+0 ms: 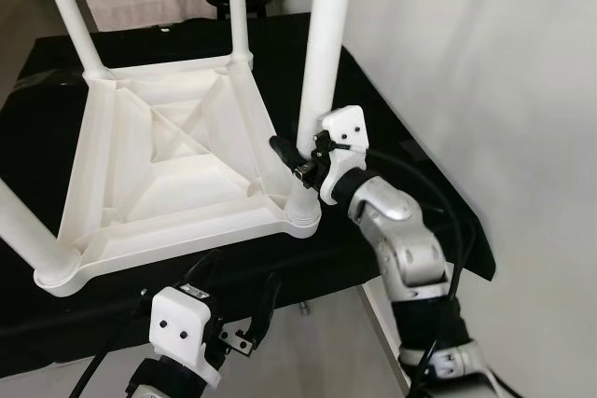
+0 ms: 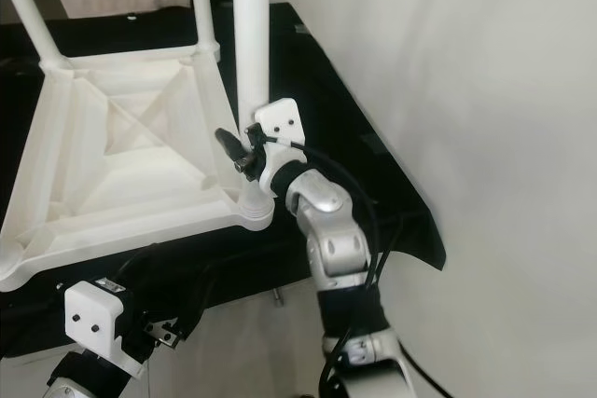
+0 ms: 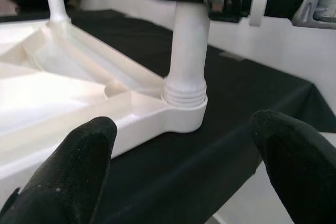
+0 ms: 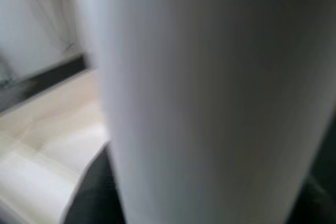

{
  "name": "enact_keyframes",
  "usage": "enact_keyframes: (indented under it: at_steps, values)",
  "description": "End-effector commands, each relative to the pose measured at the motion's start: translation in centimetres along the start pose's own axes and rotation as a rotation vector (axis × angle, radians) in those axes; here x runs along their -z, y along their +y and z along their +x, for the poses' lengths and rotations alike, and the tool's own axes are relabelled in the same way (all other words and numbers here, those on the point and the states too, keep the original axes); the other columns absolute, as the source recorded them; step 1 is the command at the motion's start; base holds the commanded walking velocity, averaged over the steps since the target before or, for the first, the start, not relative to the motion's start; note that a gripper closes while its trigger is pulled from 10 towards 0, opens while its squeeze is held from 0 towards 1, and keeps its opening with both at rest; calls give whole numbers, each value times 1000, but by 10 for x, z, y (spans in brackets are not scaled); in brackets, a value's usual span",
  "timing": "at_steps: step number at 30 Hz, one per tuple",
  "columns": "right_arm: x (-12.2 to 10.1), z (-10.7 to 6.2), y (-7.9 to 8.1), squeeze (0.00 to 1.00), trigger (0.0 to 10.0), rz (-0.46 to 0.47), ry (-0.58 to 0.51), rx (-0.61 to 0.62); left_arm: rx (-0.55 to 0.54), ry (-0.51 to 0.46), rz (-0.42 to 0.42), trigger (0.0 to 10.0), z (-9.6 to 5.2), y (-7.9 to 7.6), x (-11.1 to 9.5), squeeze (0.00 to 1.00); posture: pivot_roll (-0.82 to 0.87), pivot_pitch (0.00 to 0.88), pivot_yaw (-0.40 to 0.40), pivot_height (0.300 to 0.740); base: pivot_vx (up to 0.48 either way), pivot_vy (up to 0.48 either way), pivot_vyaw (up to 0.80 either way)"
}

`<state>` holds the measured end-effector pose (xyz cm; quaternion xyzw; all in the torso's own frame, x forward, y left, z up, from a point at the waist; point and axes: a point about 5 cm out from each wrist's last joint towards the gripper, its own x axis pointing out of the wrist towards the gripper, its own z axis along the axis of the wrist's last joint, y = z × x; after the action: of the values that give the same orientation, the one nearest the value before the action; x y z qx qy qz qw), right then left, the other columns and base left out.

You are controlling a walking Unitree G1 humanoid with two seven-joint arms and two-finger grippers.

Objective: Building children table

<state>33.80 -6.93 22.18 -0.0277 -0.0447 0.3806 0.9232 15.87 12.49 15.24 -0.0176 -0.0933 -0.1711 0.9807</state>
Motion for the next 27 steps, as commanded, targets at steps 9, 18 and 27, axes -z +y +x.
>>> enact_keyframes:
  at_steps: [9,18,27]
  values:
    - [-25,4,-5,24,10000,-63,-72,-499,7,23,-7,10000,-3,-3,3,0,-55,188,-56,740,0,0,0]
    - [-42,17,-10,0,10000,-94,-44,-760,4,34,-10,10000,-9,-6,0,0,-15,222,-57,740,0,0,0]
    - [-48,22,-14,0,0,-80,-29,-911,1,47,-11,10000,-14,-9,-3,0,2,244,-58,740,0,0,0]
